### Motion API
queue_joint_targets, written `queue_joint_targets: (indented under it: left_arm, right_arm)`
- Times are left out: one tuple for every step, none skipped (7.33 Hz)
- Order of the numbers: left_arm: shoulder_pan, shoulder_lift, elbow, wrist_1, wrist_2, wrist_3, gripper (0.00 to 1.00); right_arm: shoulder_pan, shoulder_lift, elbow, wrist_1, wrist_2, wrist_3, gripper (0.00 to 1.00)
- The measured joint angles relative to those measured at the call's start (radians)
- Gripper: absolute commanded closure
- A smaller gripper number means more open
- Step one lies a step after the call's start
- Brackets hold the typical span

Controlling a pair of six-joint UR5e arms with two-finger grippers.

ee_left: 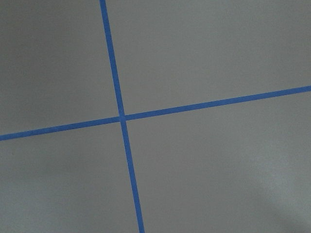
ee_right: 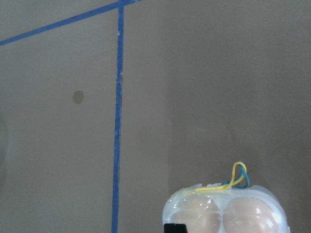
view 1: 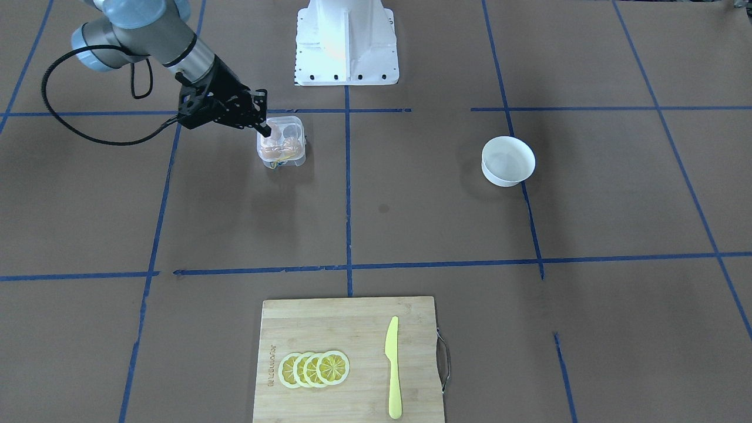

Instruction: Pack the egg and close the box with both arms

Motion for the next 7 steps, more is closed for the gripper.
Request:
queue_joint_targets:
  left_arm:
    - [0.000, 0.000, 0.000, 0.000, -0.005, 0.000, 0.00]
    - [0.000, 0.000, 0.000, 0.000, -0.008, 0.000, 0.00]
    - [0.000, 0.000, 0.000, -0.001, -0.010, 0.001, 0.00]
    - [0.000, 0.000, 0.000, -0.001, -0.011, 0.001, 0.00]
    - [0.000, 0.000, 0.001, -0.001, -0.011, 0.001, 0.00]
    - [0.000, 0.000, 0.003, -0.001, -0.010, 0.001, 0.00]
    - [0.004, 0.000, 0.005, -0.001, -0.008, 0.001, 0.00]
  right_arm:
    - [0.004, 0.006, 0.003, -0.015, 0.001, 0.000, 0.78]
    - [0.020, -0.007, 0.006, -0.024, 0.007, -0.003, 0.77]
    - [0.061, -0.030, 0.008, -0.041, 0.035, -0.014, 0.76]
    - [0.127, -0.049, 0.010, -0.077, 0.090, -0.048, 0.75]
    - [0.209, -0.075, 0.009, -0.140, 0.147, -0.136, 0.75]
    - [0.292, -0.116, 0.004, -0.203, 0.187, -0.268, 0.75]
    - [0.384, -0.173, -0.003, -0.255, 0.216, -0.434, 0.75]
